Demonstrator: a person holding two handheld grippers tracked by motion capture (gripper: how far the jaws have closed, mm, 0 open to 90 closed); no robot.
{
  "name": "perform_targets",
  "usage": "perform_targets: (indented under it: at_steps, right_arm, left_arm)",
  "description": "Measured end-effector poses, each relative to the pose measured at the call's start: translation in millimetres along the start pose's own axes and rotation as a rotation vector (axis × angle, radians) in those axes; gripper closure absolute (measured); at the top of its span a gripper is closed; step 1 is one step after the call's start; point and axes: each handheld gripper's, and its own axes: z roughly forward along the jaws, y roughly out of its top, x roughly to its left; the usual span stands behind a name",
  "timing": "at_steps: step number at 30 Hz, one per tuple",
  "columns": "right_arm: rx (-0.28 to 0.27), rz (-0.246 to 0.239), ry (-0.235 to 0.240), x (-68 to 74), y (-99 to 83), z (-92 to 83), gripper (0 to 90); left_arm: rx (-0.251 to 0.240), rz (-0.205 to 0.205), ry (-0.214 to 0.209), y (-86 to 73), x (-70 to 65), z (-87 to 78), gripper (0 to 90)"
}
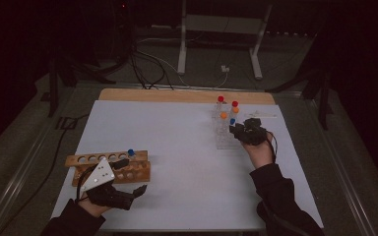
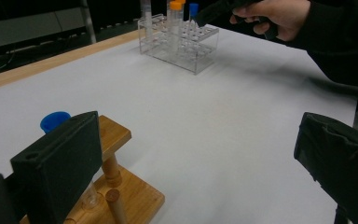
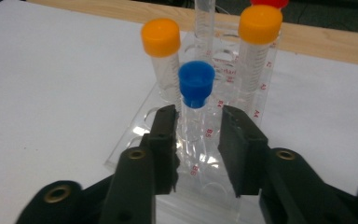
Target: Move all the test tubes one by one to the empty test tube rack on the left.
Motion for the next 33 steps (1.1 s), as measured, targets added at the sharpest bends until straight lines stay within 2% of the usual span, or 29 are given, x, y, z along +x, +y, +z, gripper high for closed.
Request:
perform_targets:
  at_steps: [7,18,24,33]
  right_arm:
    - [0.015,-0.004,0.002,3.0,0.5,8.7,73.5]
    - [0.02,-0.03,-0.028,7.0,2.8,13.0,75.9]
    - [-0.005,-0.036,-0.028,7.4,5.7,8.2,76.4]
    - [-0.031,-0.046,-0.024,7.3,15.7,-7.8,76.5]
  left_arm:
    - [0.009,-0.006,-0.01,-0.8,1.4,1.0,1.9]
    - [0.01,-0.013,-0.017,-0.8,2.6,0.7,2.0]
    - [0.011,-0.018,-0.02,-0.7,3.2,0.8,2.0]
    - [0.012,-0.022,-0.025,-0.4,4.2,0.6,2.0]
